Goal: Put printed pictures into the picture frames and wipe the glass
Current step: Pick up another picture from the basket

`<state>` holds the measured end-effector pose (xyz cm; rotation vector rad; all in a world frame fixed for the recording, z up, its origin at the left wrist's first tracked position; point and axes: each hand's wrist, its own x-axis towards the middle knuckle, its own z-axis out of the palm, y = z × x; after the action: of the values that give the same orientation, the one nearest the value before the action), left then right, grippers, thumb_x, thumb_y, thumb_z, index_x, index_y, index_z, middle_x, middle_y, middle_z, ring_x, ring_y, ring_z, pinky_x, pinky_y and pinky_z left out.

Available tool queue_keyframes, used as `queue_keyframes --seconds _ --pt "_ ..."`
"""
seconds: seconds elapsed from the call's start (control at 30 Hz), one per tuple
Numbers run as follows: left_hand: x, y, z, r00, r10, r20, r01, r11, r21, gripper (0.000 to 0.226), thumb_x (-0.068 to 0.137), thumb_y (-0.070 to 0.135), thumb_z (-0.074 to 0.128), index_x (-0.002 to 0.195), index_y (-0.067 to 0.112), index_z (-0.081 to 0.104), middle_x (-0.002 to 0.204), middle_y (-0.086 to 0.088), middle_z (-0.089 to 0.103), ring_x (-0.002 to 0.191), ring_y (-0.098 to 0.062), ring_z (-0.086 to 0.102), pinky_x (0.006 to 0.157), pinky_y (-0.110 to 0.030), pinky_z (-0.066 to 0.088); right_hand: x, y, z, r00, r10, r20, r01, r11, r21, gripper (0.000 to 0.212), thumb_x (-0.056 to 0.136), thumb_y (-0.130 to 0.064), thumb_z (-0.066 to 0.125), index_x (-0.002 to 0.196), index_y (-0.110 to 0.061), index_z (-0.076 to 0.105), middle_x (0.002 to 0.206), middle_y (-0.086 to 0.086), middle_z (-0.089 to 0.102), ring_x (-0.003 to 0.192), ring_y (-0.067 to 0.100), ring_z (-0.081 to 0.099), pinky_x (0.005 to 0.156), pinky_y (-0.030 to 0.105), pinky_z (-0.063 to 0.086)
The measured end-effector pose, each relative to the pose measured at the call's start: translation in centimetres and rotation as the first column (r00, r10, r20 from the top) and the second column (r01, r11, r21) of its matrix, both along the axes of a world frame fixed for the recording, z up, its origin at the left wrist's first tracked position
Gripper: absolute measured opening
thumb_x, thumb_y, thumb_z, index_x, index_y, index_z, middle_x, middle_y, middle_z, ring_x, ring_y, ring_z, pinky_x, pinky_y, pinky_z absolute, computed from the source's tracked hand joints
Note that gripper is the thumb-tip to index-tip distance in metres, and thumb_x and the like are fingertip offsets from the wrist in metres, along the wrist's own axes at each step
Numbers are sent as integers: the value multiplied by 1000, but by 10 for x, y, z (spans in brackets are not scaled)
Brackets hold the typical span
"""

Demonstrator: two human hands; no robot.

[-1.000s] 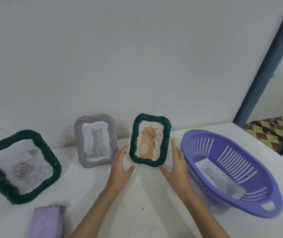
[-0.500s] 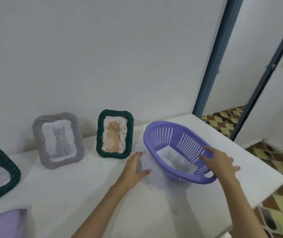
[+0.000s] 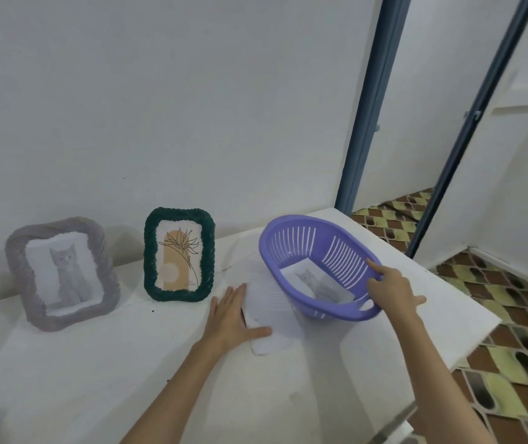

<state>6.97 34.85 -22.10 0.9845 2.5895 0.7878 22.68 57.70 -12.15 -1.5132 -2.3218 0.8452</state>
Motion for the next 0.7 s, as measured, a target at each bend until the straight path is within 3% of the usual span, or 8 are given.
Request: queue_keyframes --seconds 0.1,0.17,0.27,0.3,0.37,0.47,0.57,0.7 --pt "2 4 2 995 -30 94 16 989 147 107 66 51 76 147 27 10 153 4 22 143 -15 15 118 -40 -2 0 0 -8 997 45 -64 -47 999 -24 42 93 -31 49 134 -32 43 121 9 56 112 27 52 103 50 27" --pt "9 5 5 971 -96 219 14 938 347 93 66 31 82 141 33 27 145 6 37 133 -14 34 116 -38 22 2 1 -14 989 77 -126 -82 996 -40 46 92 -42 49 136 -33 39 128 9 54 114 28 52 101 49 31" --pt "20 3 14 969 -58 239 -87 829 553 62 73 -2 71 115 38 49 125 5 55 102 -14 52 84 -9 44 5 1 -18 988 101 -119 -107 993 -43 56 88 -55 45 138 -34 35 132 9 51 119 30 48 101 50 31" --pt "21 1 19 971 -15 241 -137 787 601 58 75 -9 65 110 35 52 120 5 56 100 -16 53 77 -4 42 5 -2 -17 992 96 -82 -95 995 23 57 87 -56 46 138 -34 36 133 10 49 122 31 45 101 50 31" --pt "20 -7 28 968 29 251 -195 714 672 56 76 -15 59 108 30 53 119 8 55 110 -15 52 82 -3 40 6 -16 -12 987 82 -142 -41 962 270 57 84 -48 57 136 -30 42 135 11 47 123 31 42 97 50 33" --pt "23 -23 47 968 -4 249 -186 656 732 60 76 -15 58 114 31 50 125 11 52 112 -5 51 93 -16 43 -1 -61 -3 786 350 -510 -50 858 511 52 79 -24 71 128 -28 51 121 -1 57 106 19 52 87 38 46" --pt "29 -40 62 962 -77 264 -164 608 777 59 77 -8 60 117 34 49 129 4 51 115 -4 51 93 -20 47 -17 -120 -2 510 557 -655 -423 826 373 59 84 -15 66 131 -39 39 115 -23 52 98 7 54 79 14 49" --pt "38 -62 67 948 -80 309 -205 590 781 56 74 5 55 118 39 48 131 7 48 121 -15 48 96 -40 48 -35 -156 -21 445 555 -703 -689 714 128 78 87 -5 58 135 -47 13 128 -8 47 104 1 52 75 7 46"
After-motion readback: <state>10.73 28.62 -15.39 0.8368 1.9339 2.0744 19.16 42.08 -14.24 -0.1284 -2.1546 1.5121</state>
